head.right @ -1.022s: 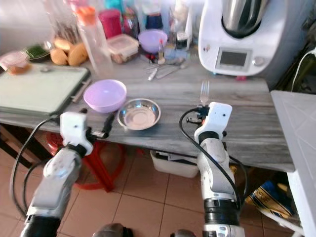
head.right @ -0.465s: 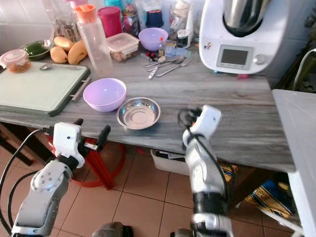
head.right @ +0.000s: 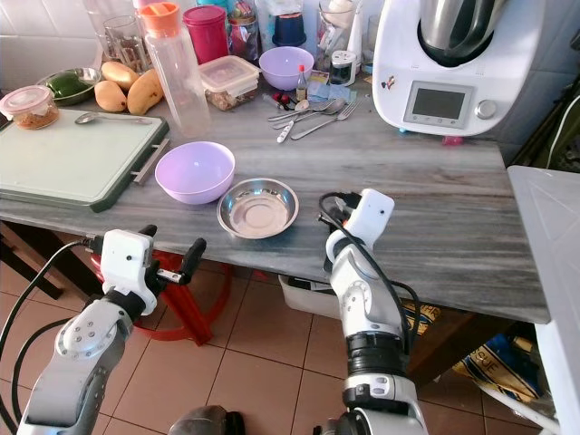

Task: Setting the table

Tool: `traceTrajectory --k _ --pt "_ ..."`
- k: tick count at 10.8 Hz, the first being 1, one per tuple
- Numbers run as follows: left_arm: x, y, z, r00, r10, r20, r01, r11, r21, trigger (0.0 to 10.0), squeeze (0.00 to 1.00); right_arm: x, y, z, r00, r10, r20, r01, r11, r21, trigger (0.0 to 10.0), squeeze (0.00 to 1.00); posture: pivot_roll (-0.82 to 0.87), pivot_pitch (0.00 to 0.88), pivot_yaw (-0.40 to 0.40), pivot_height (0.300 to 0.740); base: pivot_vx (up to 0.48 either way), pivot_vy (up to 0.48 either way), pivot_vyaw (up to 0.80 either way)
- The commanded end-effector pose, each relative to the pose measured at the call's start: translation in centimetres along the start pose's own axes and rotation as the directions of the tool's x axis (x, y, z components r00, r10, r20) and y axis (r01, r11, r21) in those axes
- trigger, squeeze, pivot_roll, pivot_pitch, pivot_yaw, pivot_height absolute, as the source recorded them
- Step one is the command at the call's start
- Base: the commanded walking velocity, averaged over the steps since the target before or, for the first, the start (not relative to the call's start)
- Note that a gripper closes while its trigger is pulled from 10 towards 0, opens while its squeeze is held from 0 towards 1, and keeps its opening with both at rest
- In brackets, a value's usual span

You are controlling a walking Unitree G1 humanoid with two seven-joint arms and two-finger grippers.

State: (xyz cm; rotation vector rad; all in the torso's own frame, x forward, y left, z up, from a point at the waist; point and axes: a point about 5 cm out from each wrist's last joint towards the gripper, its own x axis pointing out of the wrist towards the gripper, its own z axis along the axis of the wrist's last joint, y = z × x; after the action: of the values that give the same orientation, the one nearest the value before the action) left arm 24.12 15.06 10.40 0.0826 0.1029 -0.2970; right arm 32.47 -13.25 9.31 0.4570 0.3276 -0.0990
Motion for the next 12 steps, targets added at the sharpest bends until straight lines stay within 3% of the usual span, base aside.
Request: traceTrajectory --k 1,5,7,12 --pt "-0.2 -0.2 0.2 1.000 -0.017 -0.003 0.017 1.000 0.004 10.0 0.00 0.2 0.5 0.1 1.000 0.001 -0.014 -0.001 1.000 0.026 10.0 0.00 0.06 0.021 0.037 0.740 0.000 0.000 0.00" --pt "-0.3 -0.6 0.0 0.999 -0.043 -0.021 0.043 0.999 -0.004 10.0 0.00 0.9 1.9 -0.3 0.999 0.010 -0.046 -0.008 0.999 0.043 10.0 0.00 0.06 0.018 0.029 0.740 0.000 0.000 0.00" --pt "-0.3 -0.9 -0.1 0.999 -0.045 -0.025 0.045 0.999 -0.011 10.0 0.00 1.5 2.8 -0.3 0.998 0.020 -0.068 -0.021 1.000 -0.005 10.0 0.00 0.05 0.019 0.019 0.740 0.000 0.000 0.00" --pt "-0.3 -1.1 -0.1 0.999 -0.042 -0.029 0.041 0.999 -0.024 10.0 0.00 2.0 2.9 -0.6 0.996 -0.013 -0.094 0.010 0.999 -0.036 10.0 0.00 0.05 0.029 0.011 0.740 0.000 0.000 0.00"
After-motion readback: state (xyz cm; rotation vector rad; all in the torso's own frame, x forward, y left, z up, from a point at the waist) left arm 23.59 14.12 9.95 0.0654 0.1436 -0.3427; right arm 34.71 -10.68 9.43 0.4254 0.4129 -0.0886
